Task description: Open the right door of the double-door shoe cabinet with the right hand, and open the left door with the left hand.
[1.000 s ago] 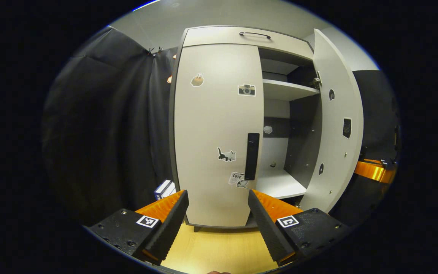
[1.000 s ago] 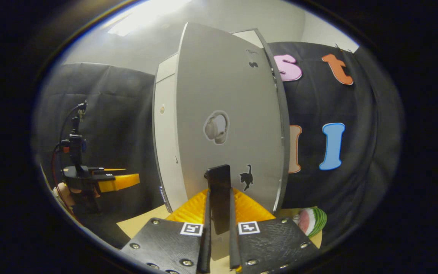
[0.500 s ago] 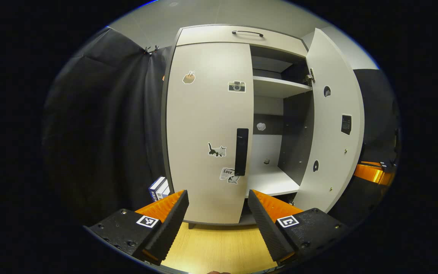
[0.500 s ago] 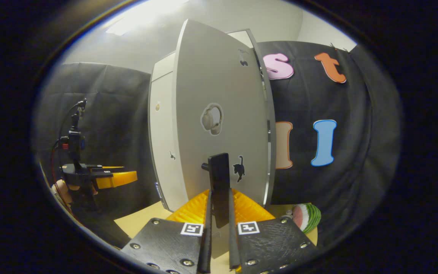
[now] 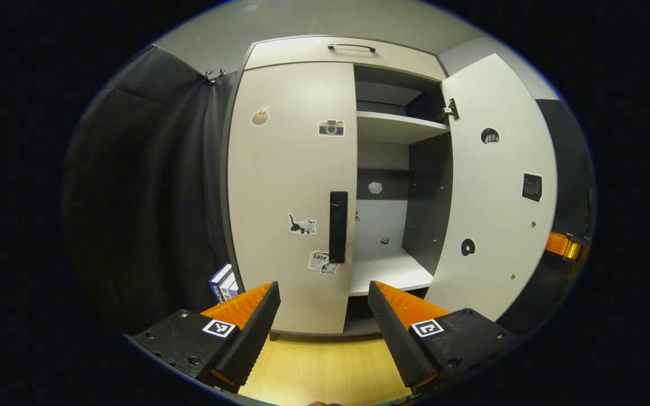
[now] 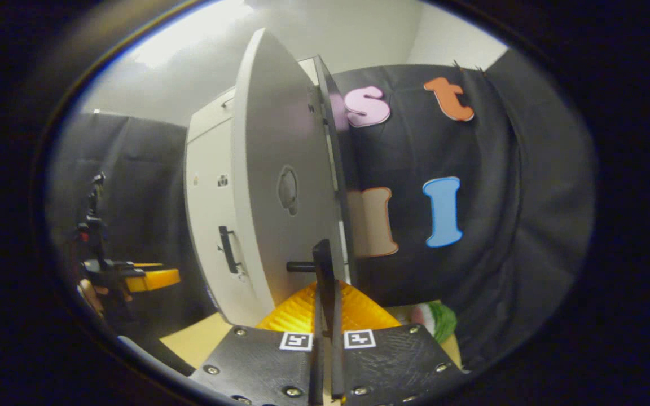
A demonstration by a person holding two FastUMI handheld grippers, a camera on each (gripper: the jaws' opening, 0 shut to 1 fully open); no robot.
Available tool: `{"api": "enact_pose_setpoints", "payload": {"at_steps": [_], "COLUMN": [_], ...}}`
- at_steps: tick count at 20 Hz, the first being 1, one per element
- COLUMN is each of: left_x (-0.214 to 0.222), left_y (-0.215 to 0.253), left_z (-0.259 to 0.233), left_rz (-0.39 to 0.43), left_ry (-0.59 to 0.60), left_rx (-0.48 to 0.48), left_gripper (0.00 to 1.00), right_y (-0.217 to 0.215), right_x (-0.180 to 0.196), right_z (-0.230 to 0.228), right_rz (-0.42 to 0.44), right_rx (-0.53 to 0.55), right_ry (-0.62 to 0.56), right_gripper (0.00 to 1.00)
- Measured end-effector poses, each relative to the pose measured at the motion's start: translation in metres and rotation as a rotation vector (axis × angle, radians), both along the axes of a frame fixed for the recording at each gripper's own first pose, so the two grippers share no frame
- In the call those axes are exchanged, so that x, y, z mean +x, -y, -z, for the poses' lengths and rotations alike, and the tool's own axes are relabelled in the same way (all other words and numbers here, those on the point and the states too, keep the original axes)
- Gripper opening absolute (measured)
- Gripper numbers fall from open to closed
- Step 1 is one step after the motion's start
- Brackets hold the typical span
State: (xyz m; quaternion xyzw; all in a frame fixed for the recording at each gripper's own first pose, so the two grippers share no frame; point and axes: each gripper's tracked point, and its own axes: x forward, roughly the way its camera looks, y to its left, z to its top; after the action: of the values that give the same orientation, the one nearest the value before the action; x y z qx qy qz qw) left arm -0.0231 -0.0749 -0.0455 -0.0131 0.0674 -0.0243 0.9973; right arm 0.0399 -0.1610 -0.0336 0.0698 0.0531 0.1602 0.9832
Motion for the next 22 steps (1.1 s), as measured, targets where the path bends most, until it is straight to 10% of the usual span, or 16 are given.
{"api": "enact_pose_setpoints", "payload": {"at_steps": [13, 18, 22], "left_x": [0.017, 0.024, 0.029], "left_y": [0.012, 0.009, 0.004], "left_z": [0.008, 0.012, 0.017], "left_rz": [0.027, 0.058, 0.078], "left_ry": [-0.026, -0.037, -0.044], "left_rx": [0.002, -0.012, -0.019], "left_gripper": [0.98, 0.98, 0.98], "right_y": [0.006, 0.016, 0.02], "right_x": [0.001, -0.002, -0.013], "right_z": [0.006, 0.009, 0.006], "right_rz": [0.041, 0.118, 0.168], "right_rx": [-0.053, -0.077, -0.067], "right_ry": [-0.002, -0.019, -0.018], "right_gripper": [0.08, 0.59, 0.77]}}
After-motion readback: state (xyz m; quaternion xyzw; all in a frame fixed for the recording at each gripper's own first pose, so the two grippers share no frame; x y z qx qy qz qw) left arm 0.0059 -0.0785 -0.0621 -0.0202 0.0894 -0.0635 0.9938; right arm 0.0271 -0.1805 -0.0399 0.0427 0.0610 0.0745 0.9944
